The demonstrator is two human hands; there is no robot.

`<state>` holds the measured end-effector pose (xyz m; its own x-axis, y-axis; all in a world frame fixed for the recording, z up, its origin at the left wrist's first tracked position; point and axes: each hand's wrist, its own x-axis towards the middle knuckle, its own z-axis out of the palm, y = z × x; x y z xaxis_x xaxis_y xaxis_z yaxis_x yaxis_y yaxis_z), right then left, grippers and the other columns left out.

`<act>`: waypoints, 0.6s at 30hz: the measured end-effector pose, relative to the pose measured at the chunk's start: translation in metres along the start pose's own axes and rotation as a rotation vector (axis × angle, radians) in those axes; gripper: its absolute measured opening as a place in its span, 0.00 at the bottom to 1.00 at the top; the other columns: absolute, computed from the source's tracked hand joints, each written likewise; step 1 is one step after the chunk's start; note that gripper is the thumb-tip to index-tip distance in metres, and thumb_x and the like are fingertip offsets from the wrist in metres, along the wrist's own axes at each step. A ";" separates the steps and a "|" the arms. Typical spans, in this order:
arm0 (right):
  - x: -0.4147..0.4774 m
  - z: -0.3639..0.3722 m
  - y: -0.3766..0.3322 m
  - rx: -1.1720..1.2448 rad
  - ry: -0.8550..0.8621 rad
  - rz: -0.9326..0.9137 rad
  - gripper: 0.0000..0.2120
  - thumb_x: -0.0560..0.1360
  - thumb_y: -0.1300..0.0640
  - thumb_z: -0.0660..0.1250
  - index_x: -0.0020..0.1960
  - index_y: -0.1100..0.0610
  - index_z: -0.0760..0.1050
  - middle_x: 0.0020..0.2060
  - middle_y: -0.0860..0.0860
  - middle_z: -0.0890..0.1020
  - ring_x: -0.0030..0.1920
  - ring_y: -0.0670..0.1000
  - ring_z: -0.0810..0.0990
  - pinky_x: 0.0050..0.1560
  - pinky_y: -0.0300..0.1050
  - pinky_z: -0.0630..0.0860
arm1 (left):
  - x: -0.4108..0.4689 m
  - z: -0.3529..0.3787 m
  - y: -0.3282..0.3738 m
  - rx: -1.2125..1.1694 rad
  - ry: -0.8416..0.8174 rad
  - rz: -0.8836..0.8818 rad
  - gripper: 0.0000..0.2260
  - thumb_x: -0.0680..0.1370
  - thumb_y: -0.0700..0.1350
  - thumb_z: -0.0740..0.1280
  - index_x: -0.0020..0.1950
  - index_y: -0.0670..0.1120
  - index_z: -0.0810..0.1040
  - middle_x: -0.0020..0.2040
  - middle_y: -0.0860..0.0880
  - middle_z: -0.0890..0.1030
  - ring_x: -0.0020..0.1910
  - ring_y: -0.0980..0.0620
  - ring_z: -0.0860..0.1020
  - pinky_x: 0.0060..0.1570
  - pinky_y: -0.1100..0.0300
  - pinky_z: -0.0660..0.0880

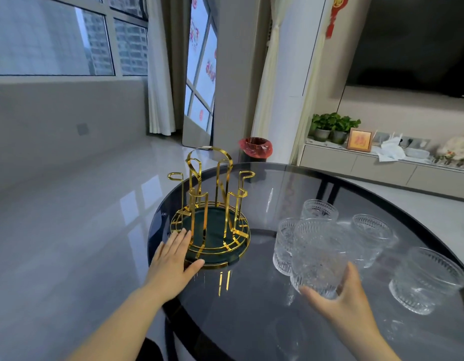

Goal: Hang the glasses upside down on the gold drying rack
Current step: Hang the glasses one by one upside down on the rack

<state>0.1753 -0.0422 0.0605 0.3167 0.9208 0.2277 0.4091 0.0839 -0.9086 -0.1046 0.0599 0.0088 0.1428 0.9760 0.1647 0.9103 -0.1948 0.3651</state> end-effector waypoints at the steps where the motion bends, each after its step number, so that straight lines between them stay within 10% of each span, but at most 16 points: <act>1: 0.002 -0.001 -0.006 -0.017 -0.006 -0.008 0.29 0.58 0.63 0.75 0.55 0.54 0.67 0.46 0.50 0.78 0.45 0.49 0.77 0.39 0.38 0.71 | 0.001 -0.001 -0.002 0.006 -0.003 0.011 0.31 0.76 0.60 0.52 0.72 0.51 0.40 0.76 0.51 0.44 0.73 0.54 0.41 0.69 0.55 0.38; 8: 0.031 -0.012 -0.058 -0.009 -0.062 -0.070 0.24 0.63 0.60 0.73 0.49 0.44 0.63 0.43 0.35 0.72 0.41 0.31 0.72 0.37 0.29 0.69 | 0.003 -0.001 -0.011 0.007 0.027 0.062 0.30 0.75 0.60 0.54 0.72 0.52 0.45 0.76 0.52 0.48 0.73 0.55 0.42 0.68 0.57 0.39; 14: 0.085 -0.026 -0.101 -0.288 -0.104 -0.147 0.36 0.61 0.52 0.73 0.64 0.55 0.60 0.46 0.43 0.72 0.37 0.43 0.73 0.32 0.34 0.69 | 0.000 0.001 -0.011 -0.033 0.064 0.032 0.30 0.75 0.61 0.53 0.72 0.53 0.44 0.76 0.53 0.46 0.67 0.60 0.36 0.67 0.58 0.41; 18: 0.123 -0.027 -0.130 -0.444 -0.151 -0.207 0.34 0.61 0.52 0.74 0.62 0.56 0.61 0.53 0.54 0.72 0.40 0.48 0.74 0.34 0.37 0.70 | -0.001 -0.002 -0.008 -0.008 0.049 0.018 0.47 0.57 0.76 0.27 0.71 0.53 0.39 0.69 0.57 0.37 0.67 0.59 0.35 0.67 0.59 0.39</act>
<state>0.1844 0.0495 0.2162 0.0768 0.9495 0.3042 0.7847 0.1307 -0.6060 -0.1131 0.0602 0.0079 0.1398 0.9663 0.2162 0.9048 -0.2134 0.3686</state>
